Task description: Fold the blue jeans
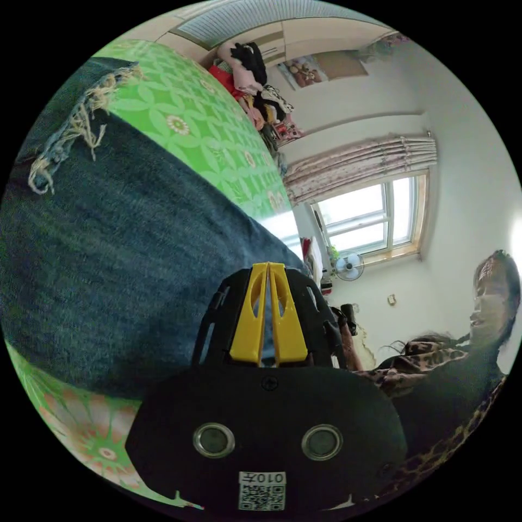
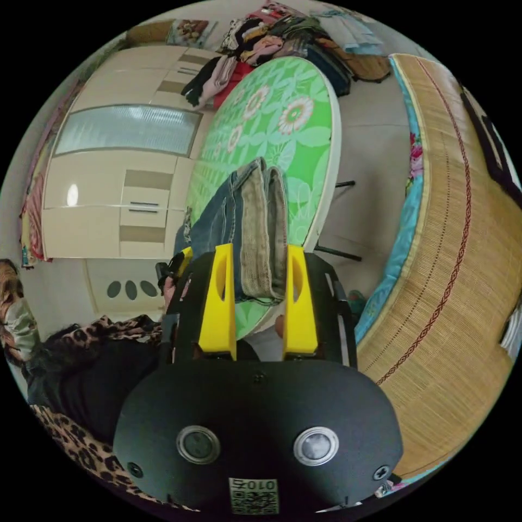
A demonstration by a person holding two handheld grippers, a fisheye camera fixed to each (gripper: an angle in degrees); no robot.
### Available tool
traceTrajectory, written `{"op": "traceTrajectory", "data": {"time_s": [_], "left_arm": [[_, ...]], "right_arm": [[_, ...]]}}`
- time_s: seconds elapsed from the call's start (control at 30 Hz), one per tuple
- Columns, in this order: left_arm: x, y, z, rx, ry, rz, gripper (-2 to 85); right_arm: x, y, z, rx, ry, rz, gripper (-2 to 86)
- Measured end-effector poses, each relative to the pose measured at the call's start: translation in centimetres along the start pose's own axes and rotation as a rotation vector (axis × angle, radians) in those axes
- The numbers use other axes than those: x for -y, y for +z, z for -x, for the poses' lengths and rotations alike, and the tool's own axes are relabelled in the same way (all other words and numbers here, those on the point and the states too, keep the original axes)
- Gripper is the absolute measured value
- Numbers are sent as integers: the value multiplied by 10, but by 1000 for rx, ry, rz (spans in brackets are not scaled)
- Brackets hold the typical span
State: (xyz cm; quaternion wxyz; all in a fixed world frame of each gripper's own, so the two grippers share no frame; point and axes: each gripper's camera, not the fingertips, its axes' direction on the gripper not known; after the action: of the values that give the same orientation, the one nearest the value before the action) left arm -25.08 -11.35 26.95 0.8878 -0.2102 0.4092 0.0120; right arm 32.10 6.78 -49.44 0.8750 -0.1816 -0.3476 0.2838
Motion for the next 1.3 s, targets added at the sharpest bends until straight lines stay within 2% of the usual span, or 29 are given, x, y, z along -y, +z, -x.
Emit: {"op": "traceTrajectory", "data": {"time_s": [0.03, 0.17, 0.33, 0.37, 0.43, 0.53, 0.57, 0.6, 0.67, 0.7, 0.8, 0.9, 0.93, 1.13, 1.3], "left_arm": [[-8, 4, 6, 42, -23, 21, -2], [-17, -2, 14, -8, -79, -74, -3], [15, 35, -6, -13, -6, 4, -2], [19, 42, -6, -36, -14, 10, -2], [31, 59, -15, -196, -32, 34, -2], [44, 45, -44, -211, 60, -19, -1], [49, 43, -48, -211, 80, -17, -1], [61, 43, -53, -217, 113, -8, -2], [83, 54, -52, -235, 141, 37, -2], [97, 66, -49, -251, 143, 84, -2], [121, 97, -37, -218, 122, 188, -1], [120, 123, -21, -185, 70, 266, -1], [118, 120, -18, -227, 57, 221, -1], [116, 118, -20, -174, 65, 217, 0], [113, 115, -18, -186, 56, 208, 0]], "right_arm": [[3, 4, 4, -33, -6, 15, 88], [25, 10, 34, -168, -115, 54, 49], [75, 0, 52, -283, -149, -43, 48], [92, 3, 50, -334, -136, -63, 51], [117, 8, 46, -346, -80, -29, 60], [107, -12, 77, -388, -118, -191, 70], [96, -9, 98, -354, -197, -181, 66], [85, 8, 119, -225, -295, -87, 59], [60, 49, 159, -116, -458, 37, 46], [44, 82, 187, -174, -558, 120, 38], [19, 143, 237, -307, -751, 199, 33], [19, 174, 255, -315, -805, 247, 41], [20, 178, 258, -317, -807, 253, 43], [29, 230, 277, -450, -829, 328, 63], [19, 248, 286, -537, -879, 364, 29]]}}
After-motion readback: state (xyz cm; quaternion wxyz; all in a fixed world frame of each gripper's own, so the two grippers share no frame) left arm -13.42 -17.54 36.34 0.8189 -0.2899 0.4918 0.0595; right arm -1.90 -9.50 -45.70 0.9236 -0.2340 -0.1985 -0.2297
